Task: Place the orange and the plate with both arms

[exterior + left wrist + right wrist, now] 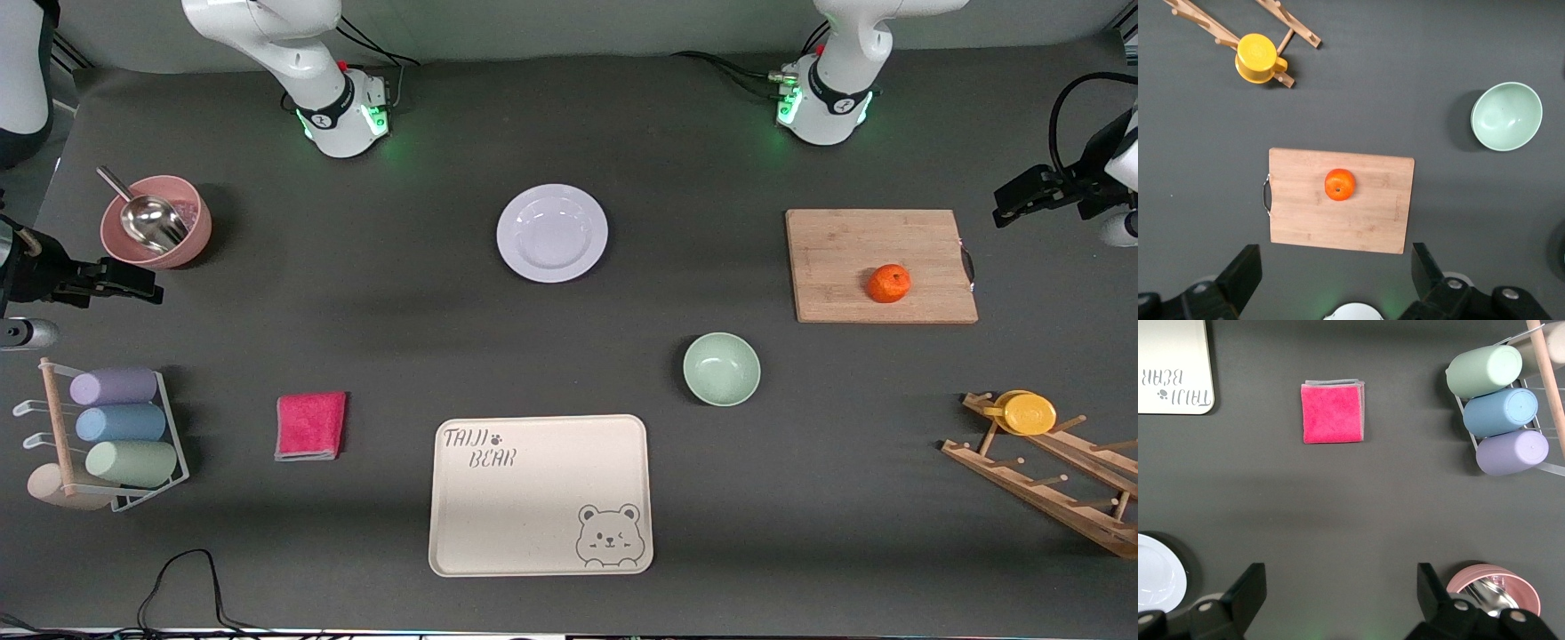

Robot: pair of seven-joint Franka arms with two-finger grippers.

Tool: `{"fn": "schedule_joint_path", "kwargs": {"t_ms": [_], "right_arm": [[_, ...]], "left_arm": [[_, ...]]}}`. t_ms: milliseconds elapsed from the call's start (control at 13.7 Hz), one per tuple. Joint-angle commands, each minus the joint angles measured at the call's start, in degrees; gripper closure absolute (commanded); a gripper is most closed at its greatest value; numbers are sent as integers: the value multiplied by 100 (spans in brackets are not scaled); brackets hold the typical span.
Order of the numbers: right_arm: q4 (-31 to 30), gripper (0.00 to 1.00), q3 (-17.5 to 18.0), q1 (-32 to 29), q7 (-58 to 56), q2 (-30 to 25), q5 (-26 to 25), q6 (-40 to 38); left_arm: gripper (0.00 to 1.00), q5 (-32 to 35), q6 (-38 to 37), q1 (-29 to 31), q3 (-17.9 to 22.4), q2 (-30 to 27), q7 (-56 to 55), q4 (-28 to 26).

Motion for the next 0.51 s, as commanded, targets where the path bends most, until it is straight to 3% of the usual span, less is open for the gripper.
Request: {"fn": "schedule_joint_path", "kwargs": {"t_ms": [0, 438], "right_arm": [[-35, 0, 29, -8, 164, -78, -74, -28], [-35, 0, 29, -8, 155, -87, -65, 113]], "left_arm": [[0, 107, -246, 8, -71, 80, 104, 266], [0, 90, -272, -28, -88, 379, 158, 679]]}}
